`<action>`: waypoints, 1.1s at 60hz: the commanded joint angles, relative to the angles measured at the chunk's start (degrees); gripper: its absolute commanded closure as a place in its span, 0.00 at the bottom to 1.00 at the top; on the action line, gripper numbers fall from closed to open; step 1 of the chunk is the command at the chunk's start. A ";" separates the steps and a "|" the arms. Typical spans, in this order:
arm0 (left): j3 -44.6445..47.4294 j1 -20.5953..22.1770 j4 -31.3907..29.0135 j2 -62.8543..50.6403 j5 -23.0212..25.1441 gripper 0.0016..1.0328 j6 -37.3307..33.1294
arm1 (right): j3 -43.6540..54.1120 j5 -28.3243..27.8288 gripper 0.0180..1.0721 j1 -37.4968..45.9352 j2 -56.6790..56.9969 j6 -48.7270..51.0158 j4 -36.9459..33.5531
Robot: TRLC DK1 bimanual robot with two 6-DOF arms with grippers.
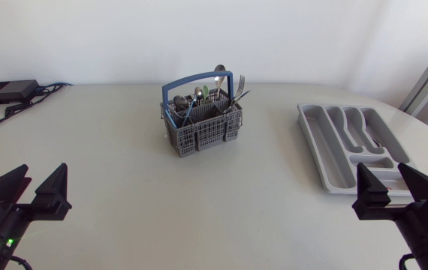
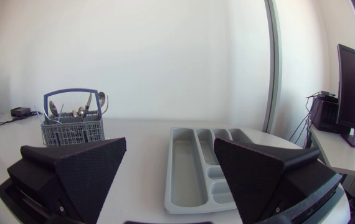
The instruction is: Sort the cutlery from the basket into the organizer compartments.
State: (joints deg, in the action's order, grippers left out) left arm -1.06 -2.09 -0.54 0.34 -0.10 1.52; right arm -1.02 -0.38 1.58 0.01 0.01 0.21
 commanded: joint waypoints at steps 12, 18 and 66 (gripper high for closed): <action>0.88 0.42 0.62 0.45 0.01 0.04 0.59 | 1.28 0.21 0.03 -0.27 0.34 0.08 1.02; 0.01 -0.11 2.82 0.19 -0.08 0.04 0.50 | 1.10 0.29 0.03 -0.27 0.34 0.34 2.08; -31.90 8.33 2.12 -52.90 -0.60 0.06 5.25 | -16.30 2.49 0.04 -8.00 -38.07 -1.77 11.13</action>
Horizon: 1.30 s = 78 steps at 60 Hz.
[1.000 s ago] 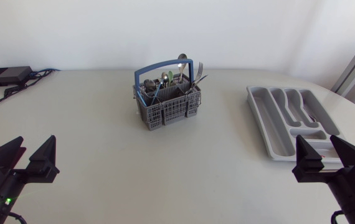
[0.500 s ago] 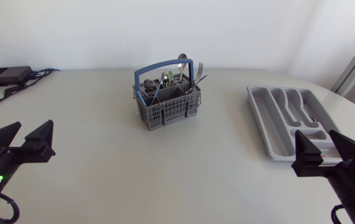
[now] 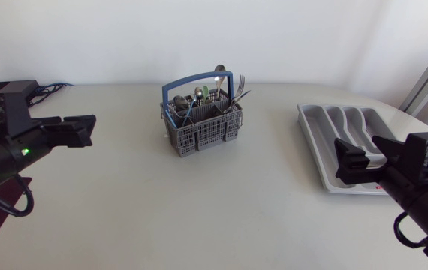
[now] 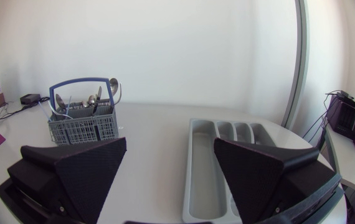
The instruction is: Sort the cutlery from the basket into the organizer compartments.
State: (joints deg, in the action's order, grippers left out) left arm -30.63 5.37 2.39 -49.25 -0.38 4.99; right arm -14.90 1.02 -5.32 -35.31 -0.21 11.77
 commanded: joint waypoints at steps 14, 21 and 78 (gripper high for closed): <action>-9.62 1.40 -8.37 -14.11 -6.56 0.06 3.71 | -10.50 1.44 0.04 -2.59 -12.85 -0.50 -10.10; -14.72 2.46 -11.36 -21.06 -7.00 0.06 -2.01 | -13.05 1.36 0.04 -4.43 -16.28 1.53 -12.03; -44.69 8.61 -4.50 -54.72 10.23 0.26 -12.47 | -25.89 -10.07 0.04 -7.42 -38.61 8.65 -19.68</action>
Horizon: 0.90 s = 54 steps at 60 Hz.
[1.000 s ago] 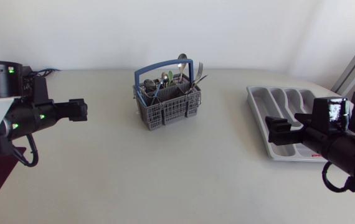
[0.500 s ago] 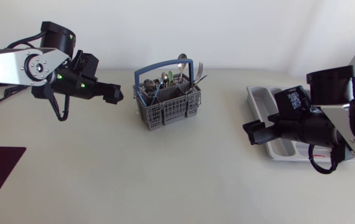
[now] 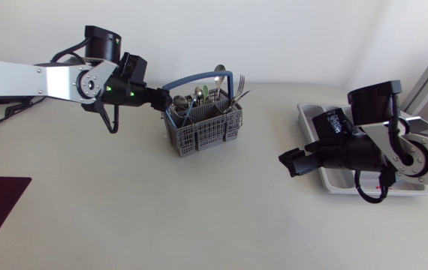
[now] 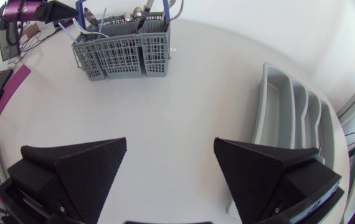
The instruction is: Sort the cutlery from the basket into the organizer compartments.
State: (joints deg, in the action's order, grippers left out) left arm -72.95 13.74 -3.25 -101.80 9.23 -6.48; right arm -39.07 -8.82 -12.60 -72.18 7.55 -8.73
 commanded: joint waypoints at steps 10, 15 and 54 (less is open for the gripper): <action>-3.25 0.06 3.60 -3.85 0.61 0.33 -1.25 | -2.68 -0.15 0.05 -1.29 -3.40 1.68 2.23; -3.52 0.15 4.21 -4.20 0.70 0.38 -1.17 | -3.65 -0.06 0.05 -1.55 -4.90 1.68 2.23; 2.11 0.15 2.81 -0.86 5.97 0.97 -1.17 | -3.65 0.47 0.05 -2.78 -3.84 1.94 1.44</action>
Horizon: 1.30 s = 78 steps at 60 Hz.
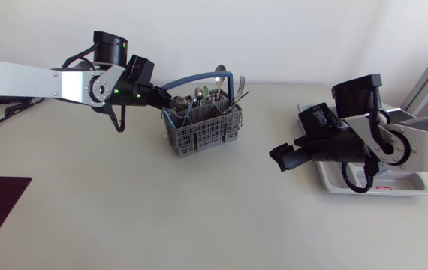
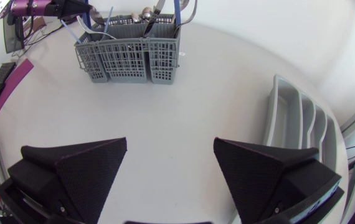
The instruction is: Sort the cutlery from the basket into the organizer compartments.
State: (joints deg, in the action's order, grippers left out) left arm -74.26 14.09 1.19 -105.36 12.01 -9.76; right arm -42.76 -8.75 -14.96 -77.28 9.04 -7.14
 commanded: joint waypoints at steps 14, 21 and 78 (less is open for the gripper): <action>11.59 -0.55 -4.09 11.41 5.04 0.97 1.06 | 2.07 0.76 0.05 -0.51 6.08 0.45 -2.09; 16.60 -0.55 -6.38 18.00 5.57 0.97 0.44 | 3.48 0.93 0.05 -0.51 8.72 0.45 -2.71; 36.91 -14.35 -18.51 42.87 6.71 0.53 -14.50 | 3.74 3.04 0.18 -9.12 2.39 -1.22 1.60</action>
State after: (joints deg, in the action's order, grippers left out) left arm -39.81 1.91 -16.69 -59.37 17.45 -20.86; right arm -36.67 -5.78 -22.44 -71.75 9.02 -7.20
